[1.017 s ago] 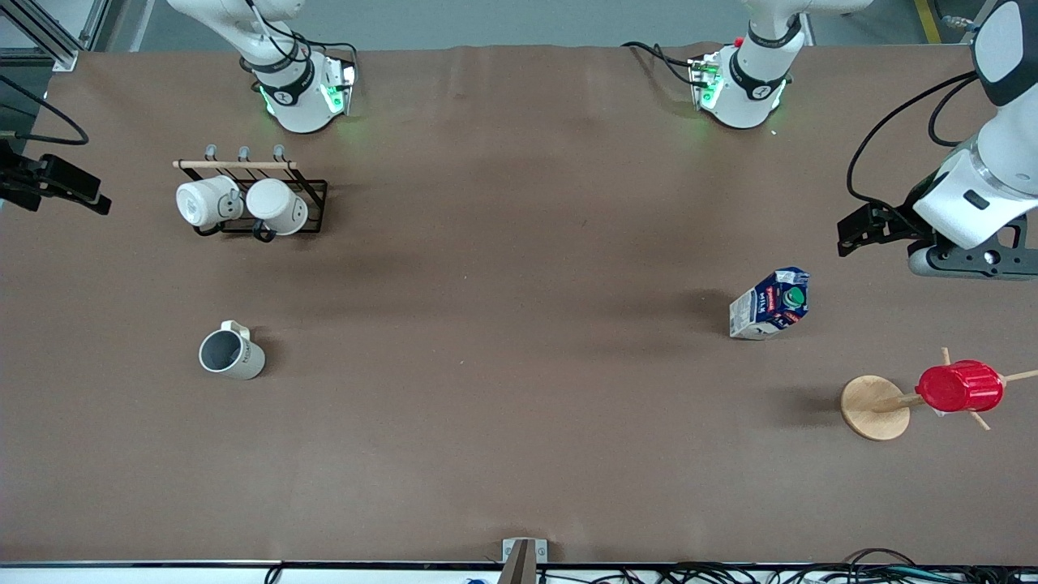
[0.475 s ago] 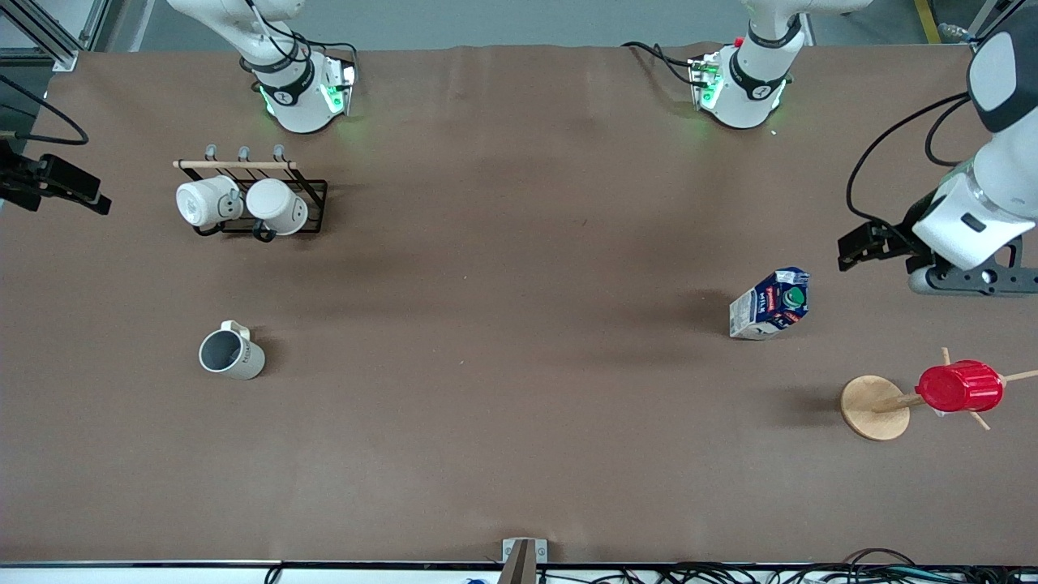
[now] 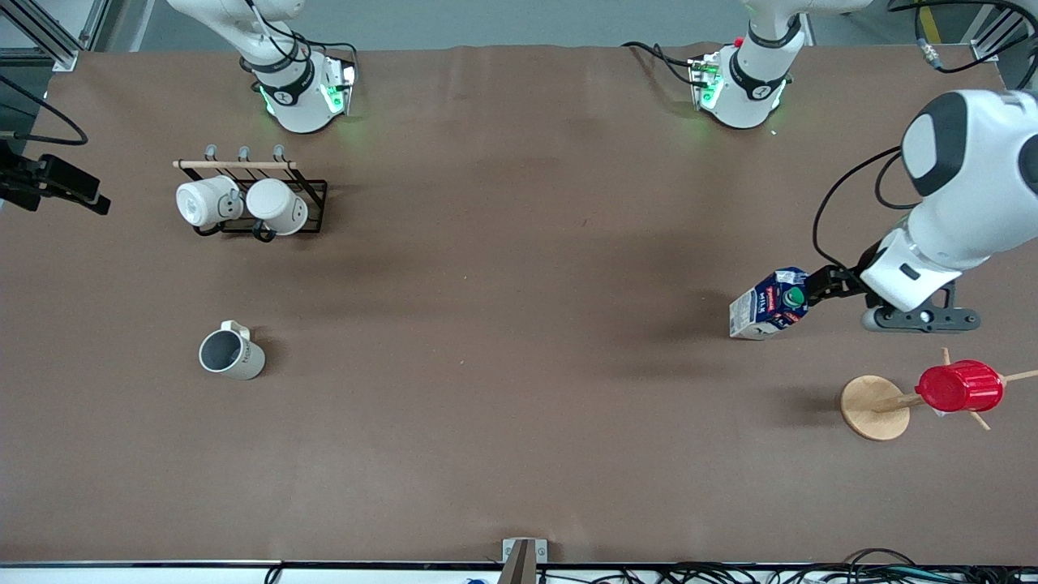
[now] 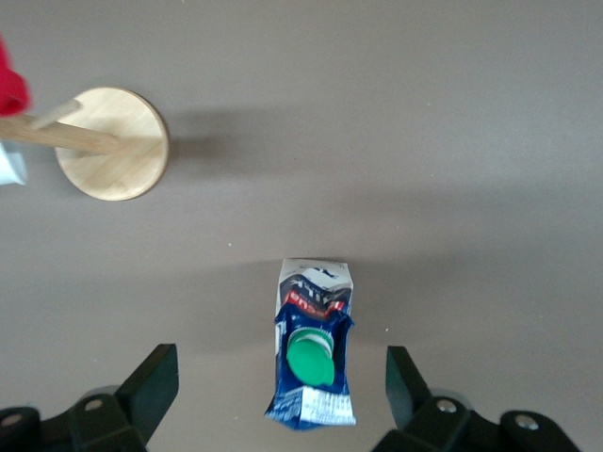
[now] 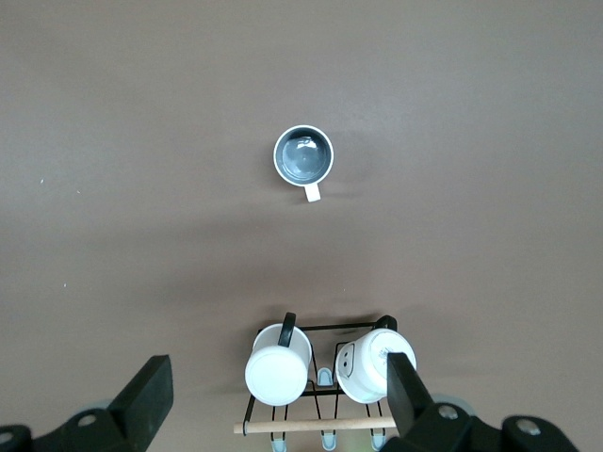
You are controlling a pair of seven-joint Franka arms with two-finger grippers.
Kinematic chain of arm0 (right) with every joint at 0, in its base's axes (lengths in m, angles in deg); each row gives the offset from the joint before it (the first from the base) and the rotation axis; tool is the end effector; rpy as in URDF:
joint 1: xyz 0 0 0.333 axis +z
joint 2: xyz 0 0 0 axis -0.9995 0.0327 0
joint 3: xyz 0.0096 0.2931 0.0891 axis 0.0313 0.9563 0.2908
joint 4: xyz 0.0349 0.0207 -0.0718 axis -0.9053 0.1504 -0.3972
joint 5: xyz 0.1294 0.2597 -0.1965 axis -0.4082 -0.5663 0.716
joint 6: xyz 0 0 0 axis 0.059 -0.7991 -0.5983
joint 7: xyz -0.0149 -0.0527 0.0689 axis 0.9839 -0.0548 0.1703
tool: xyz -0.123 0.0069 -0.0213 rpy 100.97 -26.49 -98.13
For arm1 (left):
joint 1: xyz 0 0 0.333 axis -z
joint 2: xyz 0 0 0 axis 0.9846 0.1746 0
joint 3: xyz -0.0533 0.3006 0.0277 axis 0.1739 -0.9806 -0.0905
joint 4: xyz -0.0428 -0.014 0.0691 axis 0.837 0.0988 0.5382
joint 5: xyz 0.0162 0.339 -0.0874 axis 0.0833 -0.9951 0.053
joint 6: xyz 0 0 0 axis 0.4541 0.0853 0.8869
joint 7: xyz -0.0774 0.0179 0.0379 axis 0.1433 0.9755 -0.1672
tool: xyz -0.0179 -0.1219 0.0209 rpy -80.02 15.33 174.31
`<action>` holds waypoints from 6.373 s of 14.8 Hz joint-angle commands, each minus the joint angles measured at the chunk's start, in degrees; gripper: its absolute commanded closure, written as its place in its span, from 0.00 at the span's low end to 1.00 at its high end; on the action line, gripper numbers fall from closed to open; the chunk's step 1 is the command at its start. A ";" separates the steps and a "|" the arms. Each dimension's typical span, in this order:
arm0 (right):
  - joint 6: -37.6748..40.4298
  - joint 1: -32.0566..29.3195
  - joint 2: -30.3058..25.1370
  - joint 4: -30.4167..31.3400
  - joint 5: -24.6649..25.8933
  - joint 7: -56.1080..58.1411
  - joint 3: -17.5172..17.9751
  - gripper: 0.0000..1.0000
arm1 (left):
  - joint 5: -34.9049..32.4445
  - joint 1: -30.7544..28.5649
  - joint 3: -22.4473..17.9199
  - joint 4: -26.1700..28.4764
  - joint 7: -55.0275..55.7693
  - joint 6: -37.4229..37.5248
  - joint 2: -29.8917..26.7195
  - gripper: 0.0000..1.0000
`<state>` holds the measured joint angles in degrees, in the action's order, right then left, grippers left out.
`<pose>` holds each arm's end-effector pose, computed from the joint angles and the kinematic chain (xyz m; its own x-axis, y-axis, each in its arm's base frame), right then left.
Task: Place cup and milk on table
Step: 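Reach the left gripper down and grasp the blue milk carton, then grasp the white mug with the right gripper while the left gripper lifts the milk, then carry the mug and milk to the table center, setting the milk down, then lower the mug beside the milk while the left gripper withdraws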
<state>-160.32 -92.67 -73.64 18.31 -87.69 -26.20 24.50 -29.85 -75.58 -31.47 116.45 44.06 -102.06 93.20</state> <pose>0.4967 -0.0366 0.6083 0.9951 -0.0860 -0.0490 -0.0872 -0.9959 -0.0234 0.5586 -0.0546 0.4321 0.9983 -0.0507 0.0278 -0.0509 -0.9987 0.0072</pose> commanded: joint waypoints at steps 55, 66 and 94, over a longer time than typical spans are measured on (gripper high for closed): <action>-33.59 3.14 23.40 15.48 0.04 2.82 6.25 1.00 | 0.36 34.65 2.89 -31.53 36.43 2.69 32.13 0.82; -43.14 12.09 29.63 10.99 5.12 -52.71 21.47 1.00 | 2.12 32.57 3.15 -29.43 36.43 3.03 24.86 0.00; -35.02 12.64 29.41 4.14 13.14 -67.45 26.75 0.00 | 0.36 4.07 2.98 -18.25 7.07 19.65 -4.26 0.00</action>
<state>-201.75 -75.98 -36.72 21.99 -75.80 -93.79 48.55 -28.31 -71.31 -28.70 101.33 51.78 -85.13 88.26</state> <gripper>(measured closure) 0.225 0.000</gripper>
